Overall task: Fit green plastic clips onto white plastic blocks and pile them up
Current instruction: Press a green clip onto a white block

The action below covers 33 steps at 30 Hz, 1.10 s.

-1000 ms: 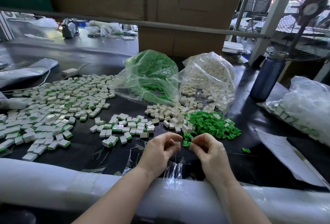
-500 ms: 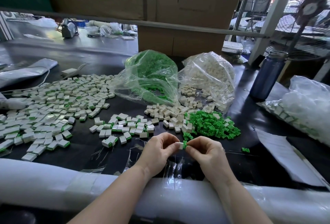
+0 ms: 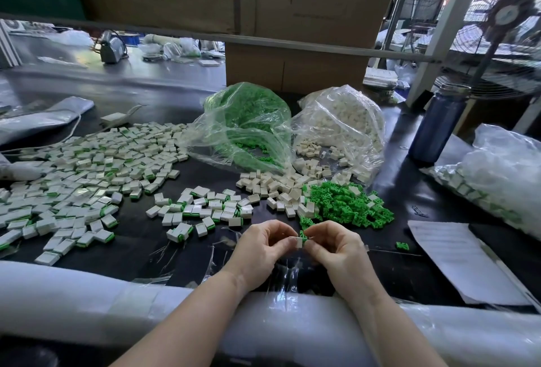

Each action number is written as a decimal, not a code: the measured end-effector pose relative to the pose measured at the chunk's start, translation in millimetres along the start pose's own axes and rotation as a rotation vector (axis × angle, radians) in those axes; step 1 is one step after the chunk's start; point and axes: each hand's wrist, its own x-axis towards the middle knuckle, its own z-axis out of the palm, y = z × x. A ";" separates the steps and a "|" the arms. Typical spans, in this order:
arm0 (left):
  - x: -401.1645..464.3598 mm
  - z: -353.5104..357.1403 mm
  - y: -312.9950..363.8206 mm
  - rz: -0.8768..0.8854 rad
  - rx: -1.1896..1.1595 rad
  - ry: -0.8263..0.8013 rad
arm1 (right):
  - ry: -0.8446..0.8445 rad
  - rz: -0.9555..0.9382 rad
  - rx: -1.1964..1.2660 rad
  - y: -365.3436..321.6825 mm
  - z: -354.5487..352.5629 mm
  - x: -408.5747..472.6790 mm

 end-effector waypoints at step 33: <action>-2.3 1.8 1.5 0.005 0.086 -0.024 | -0.020 0.021 0.008 1.0 -0.2 2.3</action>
